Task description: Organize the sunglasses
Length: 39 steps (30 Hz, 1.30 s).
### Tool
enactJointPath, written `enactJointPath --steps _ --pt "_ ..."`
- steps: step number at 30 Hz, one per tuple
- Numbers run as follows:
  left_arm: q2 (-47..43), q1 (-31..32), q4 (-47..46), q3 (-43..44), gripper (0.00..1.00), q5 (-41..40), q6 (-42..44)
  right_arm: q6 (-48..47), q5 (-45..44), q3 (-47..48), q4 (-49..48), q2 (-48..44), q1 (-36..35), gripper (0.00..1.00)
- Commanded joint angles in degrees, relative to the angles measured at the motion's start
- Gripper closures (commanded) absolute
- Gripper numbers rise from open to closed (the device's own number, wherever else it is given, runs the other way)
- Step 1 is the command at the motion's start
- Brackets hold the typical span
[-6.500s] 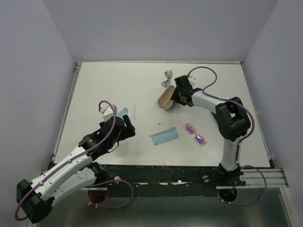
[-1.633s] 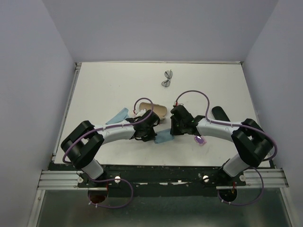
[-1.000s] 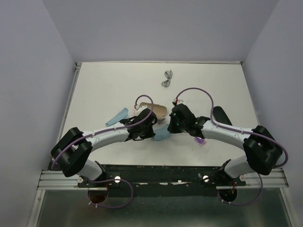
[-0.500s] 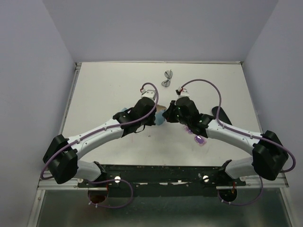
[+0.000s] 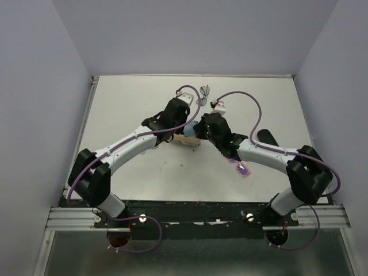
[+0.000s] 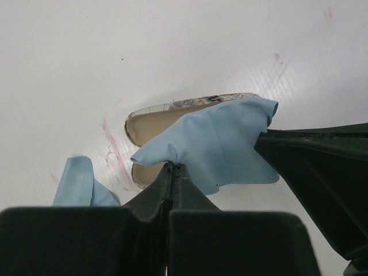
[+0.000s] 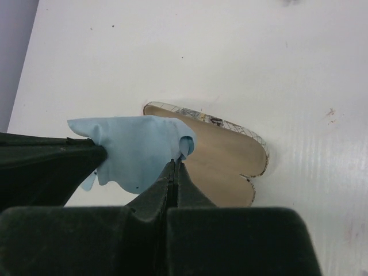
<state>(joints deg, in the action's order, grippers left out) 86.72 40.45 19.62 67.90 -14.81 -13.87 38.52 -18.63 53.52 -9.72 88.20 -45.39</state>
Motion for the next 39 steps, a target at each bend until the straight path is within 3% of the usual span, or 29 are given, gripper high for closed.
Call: enactJointPath --steps 1,15,39 --pt "4.06 -1.77 2.97 2.59 1.00 1.89 5.25 0.76 -3.69 2.91 -3.64 4.51 -0.23 0.99" --pt "11.80 -5.11 2.45 5.49 1.00 3.73 8.07 1.82 -2.73 5.55 -5.22 13.31 1.62 0.99" --pt "19.19 -5.64 4.20 9.80 1.00 -1.19 8.68 6.30 -1.76 0.19 -11.38 16.12 2.14 0.99"
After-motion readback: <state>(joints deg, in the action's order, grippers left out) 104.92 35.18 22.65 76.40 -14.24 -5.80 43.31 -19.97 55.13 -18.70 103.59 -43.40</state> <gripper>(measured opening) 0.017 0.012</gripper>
